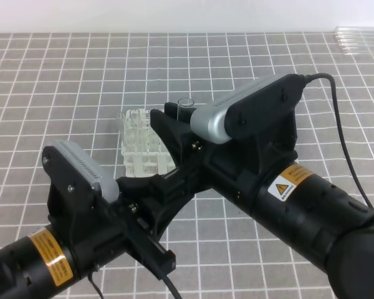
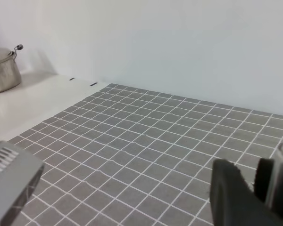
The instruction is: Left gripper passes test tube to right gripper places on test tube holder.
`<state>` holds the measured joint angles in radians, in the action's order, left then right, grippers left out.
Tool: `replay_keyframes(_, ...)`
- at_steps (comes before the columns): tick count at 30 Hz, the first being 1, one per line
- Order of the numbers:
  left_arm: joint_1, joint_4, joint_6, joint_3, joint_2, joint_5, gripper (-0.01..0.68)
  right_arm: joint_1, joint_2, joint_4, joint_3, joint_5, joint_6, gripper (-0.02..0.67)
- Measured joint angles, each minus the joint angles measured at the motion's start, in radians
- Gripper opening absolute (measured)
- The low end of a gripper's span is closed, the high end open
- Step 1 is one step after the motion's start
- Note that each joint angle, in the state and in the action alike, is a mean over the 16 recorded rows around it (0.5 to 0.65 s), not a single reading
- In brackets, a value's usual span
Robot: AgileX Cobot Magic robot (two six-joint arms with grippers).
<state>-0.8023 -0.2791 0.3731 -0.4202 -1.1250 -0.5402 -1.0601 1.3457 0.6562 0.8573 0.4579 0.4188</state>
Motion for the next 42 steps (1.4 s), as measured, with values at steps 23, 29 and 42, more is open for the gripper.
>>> replay_keyframes(23,0.0,-0.001,0.019,0.0,0.346,0.339,0.142,0.0,-0.093,0.104,-0.014,-0.087,0.14,0.086)
replay_keyframes(29,0.0,0.016,0.015,0.006,0.606,0.653,0.023,0.0,-0.12,0.178,-0.038,-0.126,0.221,0.086)
replay_keyframes(42,0.0,0.153,0.0,0.24,0.973,0.71,0.0,0.0,-0.127,0.211,-0.078,-0.141,0.263,0.086)
